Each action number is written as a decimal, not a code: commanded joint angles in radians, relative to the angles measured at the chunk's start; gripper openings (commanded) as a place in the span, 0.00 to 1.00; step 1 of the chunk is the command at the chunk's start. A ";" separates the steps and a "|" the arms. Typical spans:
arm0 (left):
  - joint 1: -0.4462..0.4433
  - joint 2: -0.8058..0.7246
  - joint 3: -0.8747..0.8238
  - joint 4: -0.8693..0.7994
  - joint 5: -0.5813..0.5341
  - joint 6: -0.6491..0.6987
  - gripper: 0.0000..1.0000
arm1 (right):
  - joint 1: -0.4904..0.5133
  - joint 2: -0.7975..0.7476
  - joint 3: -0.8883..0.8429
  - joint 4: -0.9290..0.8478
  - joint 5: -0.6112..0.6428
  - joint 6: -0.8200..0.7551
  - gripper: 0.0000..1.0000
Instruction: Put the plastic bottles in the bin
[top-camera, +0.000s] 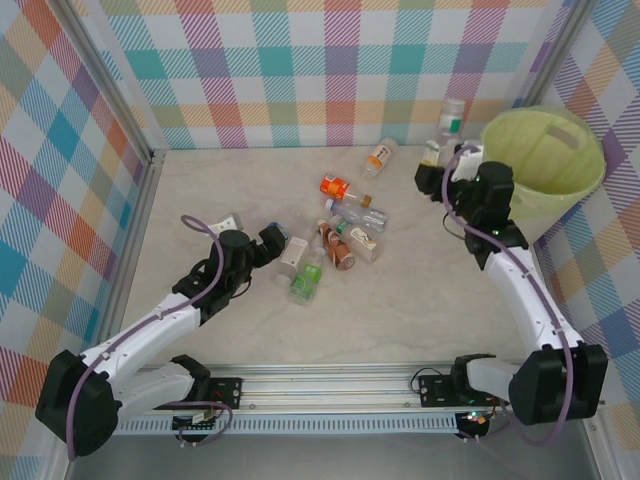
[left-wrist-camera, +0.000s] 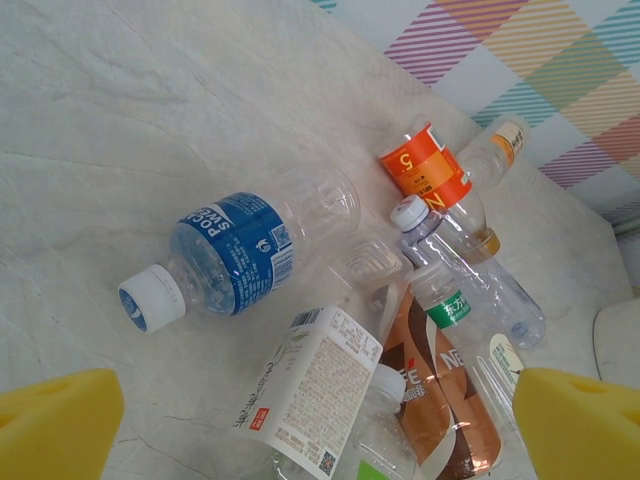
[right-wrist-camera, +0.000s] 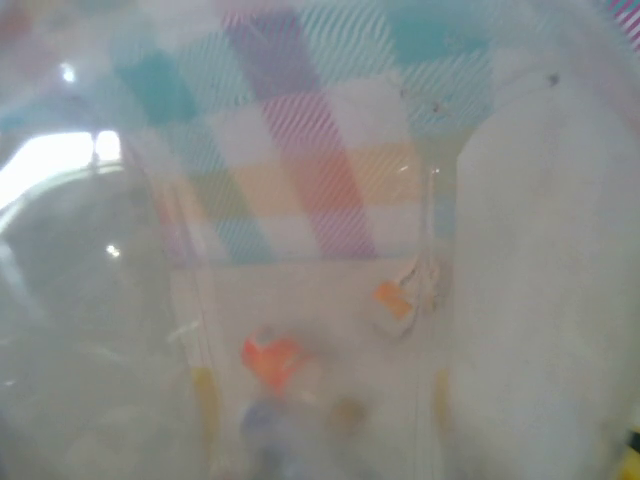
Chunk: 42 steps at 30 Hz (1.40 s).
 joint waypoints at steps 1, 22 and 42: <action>0.012 -0.030 0.018 -0.015 -0.015 -0.015 1.00 | -0.064 0.049 0.098 0.033 -0.024 0.141 0.46; 0.013 -0.098 -0.015 -0.027 -0.035 -0.037 1.00 | -0.370 0.234 0.201 0.222 0.114 1.062 0.49; 0.013 -0.061 -0.003 -0.022 0.003 -0.049 1.00 | -0.386 0.319 0.246 0.234 0.043 1.375 0.94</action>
